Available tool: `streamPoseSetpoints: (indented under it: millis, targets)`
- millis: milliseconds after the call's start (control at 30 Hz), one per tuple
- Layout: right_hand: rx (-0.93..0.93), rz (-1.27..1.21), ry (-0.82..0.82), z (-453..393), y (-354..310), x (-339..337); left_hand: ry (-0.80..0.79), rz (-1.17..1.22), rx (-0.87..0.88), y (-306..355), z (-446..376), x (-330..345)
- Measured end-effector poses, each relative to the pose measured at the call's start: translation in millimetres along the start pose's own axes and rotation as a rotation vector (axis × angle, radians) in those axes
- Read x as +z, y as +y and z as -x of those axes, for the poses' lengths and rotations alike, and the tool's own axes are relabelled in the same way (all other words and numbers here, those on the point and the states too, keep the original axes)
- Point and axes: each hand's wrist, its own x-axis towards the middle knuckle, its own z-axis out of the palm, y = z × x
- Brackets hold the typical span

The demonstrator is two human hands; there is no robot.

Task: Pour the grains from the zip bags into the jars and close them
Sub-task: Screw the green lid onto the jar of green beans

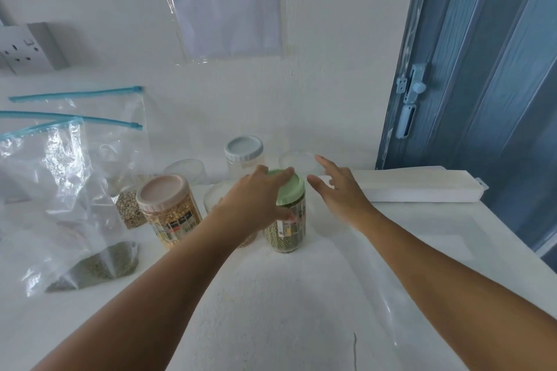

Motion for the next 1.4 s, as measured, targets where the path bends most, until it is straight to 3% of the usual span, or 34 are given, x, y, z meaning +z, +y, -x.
streamPoseSetpoints:
  millis: [133,300,633,1400]
  targets:
    - [-0.033,0.318,-0.089,-30,0,-2,0.012,0.041,-0.008,-5,-1,5]
    - [-0.024,0.508,-0.222,-57,-2,12,0.009,0.02,-0.014,-6,-3,5]
    - [-0.055,0.742,-0.07,-46,3,8,0.022,0.017,0.019,-8,-3,5]
    - [0.09,0.759,0.044,119,-4,-12,0.025,0.006,0.017,-4,3,5]
